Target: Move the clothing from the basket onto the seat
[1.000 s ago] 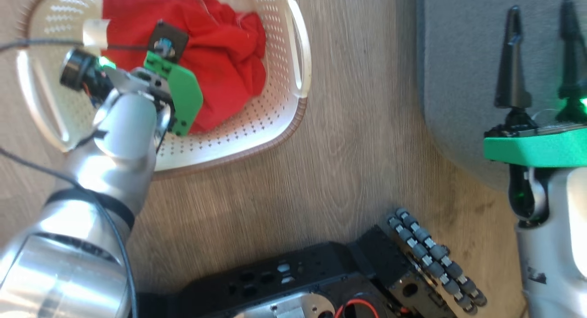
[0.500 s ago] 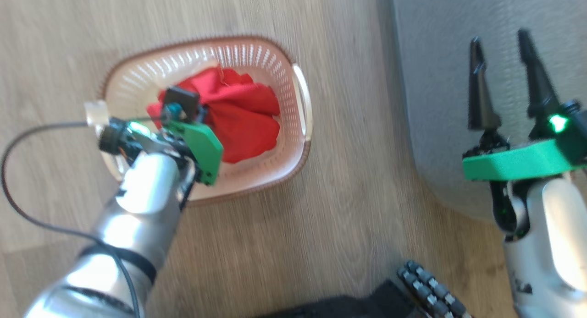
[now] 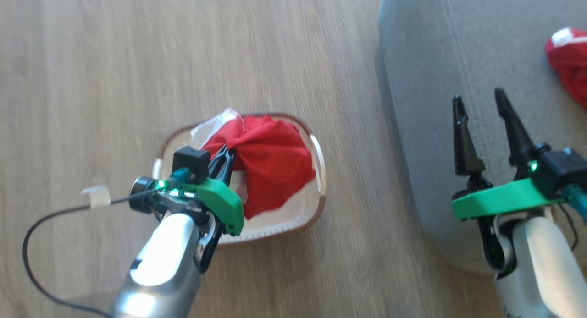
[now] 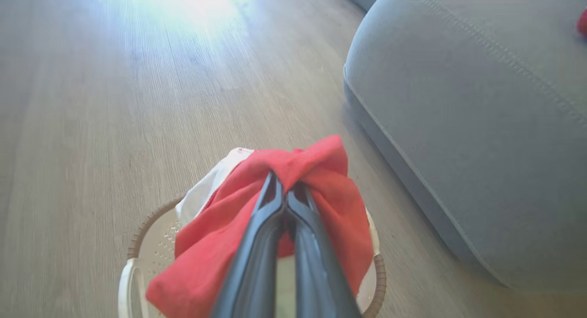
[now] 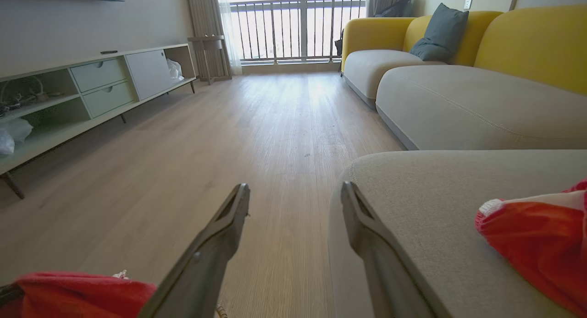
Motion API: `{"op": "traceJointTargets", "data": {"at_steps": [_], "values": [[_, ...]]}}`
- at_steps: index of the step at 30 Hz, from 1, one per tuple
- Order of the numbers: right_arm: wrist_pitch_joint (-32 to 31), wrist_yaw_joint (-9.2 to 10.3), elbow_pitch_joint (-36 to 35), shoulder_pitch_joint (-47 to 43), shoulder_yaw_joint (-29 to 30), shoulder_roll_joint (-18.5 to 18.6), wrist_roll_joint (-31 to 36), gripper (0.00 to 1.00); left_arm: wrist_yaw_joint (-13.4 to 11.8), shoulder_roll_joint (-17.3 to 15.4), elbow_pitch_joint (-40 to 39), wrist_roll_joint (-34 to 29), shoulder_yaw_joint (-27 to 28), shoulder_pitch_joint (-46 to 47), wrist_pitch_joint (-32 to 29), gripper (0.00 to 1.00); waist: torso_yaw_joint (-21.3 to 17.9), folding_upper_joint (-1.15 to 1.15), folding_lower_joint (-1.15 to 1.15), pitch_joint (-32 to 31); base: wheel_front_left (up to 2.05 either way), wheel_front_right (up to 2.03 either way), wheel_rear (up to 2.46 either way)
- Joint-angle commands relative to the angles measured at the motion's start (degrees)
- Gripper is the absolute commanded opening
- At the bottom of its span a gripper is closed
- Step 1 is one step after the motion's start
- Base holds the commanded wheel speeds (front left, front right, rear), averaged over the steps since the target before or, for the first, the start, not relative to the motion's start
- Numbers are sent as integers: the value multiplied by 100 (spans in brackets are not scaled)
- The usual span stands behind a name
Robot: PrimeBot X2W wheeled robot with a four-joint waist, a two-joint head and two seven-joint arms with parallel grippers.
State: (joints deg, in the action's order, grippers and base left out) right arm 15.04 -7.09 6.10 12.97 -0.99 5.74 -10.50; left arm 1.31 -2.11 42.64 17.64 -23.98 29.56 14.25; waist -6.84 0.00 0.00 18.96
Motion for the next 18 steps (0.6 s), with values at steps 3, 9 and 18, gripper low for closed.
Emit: {"op": "traceJointTargets", "data": {"at_steps": [3,9,18], "values": [[-4,-40,-95,-138,-144,-28,59,100,-69,-77,-747,-96,345,-232,74,0,185,0,0,-594,0,0,0],[-4,-40,-33,-286,-258,-87,61,100,-79,-77,-1854,-246,622,-773,74,0,229,0,0,-1027,0,0,0],[-4,-40,-41,-546,-205,-156,53,100,-1,-77,-3010,-15,850,-1203,74,0,312,0,0,-1496,0,0,0]]}}
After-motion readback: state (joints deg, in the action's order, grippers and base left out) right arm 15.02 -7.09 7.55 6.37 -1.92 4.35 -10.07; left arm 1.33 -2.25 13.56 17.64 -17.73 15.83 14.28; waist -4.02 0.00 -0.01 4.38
